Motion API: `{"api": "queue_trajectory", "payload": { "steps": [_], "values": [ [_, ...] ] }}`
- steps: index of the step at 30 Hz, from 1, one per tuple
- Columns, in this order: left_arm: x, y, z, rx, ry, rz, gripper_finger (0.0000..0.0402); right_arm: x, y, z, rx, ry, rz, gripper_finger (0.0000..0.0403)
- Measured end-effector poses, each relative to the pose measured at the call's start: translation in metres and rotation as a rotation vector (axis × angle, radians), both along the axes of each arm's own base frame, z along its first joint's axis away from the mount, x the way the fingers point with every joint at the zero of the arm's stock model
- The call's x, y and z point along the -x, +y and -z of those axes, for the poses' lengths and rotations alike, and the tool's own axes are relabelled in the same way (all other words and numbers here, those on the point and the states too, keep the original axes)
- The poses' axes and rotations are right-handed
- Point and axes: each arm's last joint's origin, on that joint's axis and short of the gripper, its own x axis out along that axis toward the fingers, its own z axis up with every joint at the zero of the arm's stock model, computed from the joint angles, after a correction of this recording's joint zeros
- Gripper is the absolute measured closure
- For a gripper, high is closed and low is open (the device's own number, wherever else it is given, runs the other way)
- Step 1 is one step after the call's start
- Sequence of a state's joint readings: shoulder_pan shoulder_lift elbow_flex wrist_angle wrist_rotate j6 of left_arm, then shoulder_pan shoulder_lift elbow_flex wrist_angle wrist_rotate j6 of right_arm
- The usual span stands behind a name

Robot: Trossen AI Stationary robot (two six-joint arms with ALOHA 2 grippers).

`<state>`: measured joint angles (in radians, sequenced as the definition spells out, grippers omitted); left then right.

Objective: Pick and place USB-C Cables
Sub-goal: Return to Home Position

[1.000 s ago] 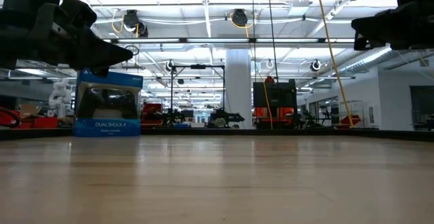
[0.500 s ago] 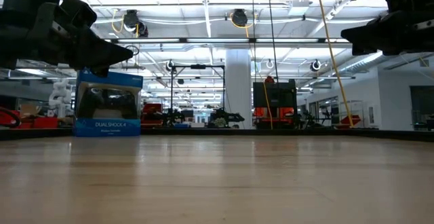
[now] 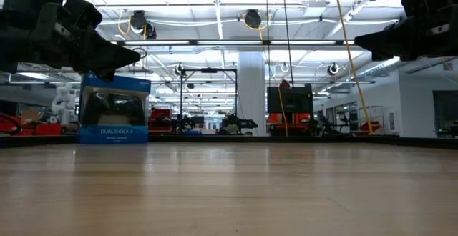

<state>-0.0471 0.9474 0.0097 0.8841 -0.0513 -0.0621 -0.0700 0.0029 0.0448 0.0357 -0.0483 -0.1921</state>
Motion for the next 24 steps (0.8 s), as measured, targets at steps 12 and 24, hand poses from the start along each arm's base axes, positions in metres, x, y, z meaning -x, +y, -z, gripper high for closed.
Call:
{"api": "queue_trajectory", "payload": {
  "steps": [12,24],
  "values": [
    [-0.0001,0.0,-0.0001,-0.036,0.0,0.003,0.0387,0.0,-0.0014,0.0032,-0.086,0.03,0.029,0.0403],
    [0.0,0.0059,0.0022,-0.068,0.024,-0.028,0.0391,0.0002,-0.0014,-0.0025,-0.124,-0.03,0.023,0.0403]
  ]
}}
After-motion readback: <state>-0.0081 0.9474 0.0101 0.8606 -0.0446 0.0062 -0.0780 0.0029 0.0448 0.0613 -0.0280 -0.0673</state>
